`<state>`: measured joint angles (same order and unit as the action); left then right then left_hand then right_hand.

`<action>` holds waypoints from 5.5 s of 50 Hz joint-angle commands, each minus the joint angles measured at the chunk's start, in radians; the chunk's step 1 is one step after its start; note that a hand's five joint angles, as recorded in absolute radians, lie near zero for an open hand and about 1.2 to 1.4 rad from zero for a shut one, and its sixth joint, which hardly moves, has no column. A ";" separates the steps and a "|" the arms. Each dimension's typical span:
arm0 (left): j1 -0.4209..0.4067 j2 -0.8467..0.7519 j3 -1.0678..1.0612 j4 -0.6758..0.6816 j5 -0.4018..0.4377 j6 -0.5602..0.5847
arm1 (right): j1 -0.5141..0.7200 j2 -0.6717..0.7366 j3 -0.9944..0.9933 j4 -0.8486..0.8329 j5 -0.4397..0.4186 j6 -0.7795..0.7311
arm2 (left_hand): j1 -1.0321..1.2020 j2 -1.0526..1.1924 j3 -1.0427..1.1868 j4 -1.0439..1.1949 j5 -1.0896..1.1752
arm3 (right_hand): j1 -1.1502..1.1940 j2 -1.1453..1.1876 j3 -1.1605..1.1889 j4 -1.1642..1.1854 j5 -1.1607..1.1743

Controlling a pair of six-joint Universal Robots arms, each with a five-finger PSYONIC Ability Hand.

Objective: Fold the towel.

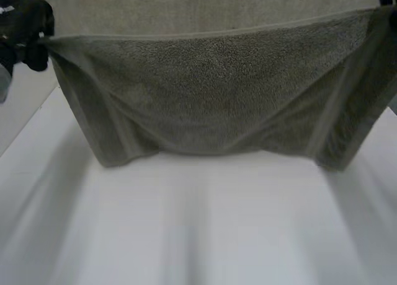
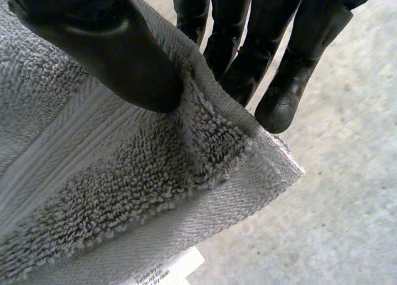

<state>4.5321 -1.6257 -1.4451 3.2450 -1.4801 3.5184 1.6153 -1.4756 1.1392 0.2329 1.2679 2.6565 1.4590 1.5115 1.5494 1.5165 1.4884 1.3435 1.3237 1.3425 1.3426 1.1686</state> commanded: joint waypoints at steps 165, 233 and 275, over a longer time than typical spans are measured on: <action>-0.008 -0.181 -0.273 0.035 0.112 -0.029 | 0.083 0.253 0.352 -0.113 0.025 -0.095 | -1.116 -1.169 -1.207 -1.174 -1.320 | -0.947 -0.928 -0.946 -0.946 -0.947; -0.019 -0.378 -0.324 0.139 0.043 -0.029 | -0.169 0.442 0.401 -0.363 0.113 -0.188 | -0.914 -0.966 -1.004 -0.971 -1.118 | 0.053 0.073 0.054 0.054 0.053; -0.122 -0.207 -0.268 0.141 0.037 -0.108 | 0.715 0.586 0.186 -0.423 0.160 -0.349 | -0.952 -1.004 -1.042 -1.009 -1.156 | 0.053 0.073 0.054 0.054 0.053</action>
<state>4.4167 -1.8179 -1.7148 3.3842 -1.4450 3.4102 2.2746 -0.9736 1.3139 -0.1961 1.4320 2.3348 0.5962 0.5940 0.5920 0.5989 0.5775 1.3312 1.3133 1.3483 1.3433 1.1615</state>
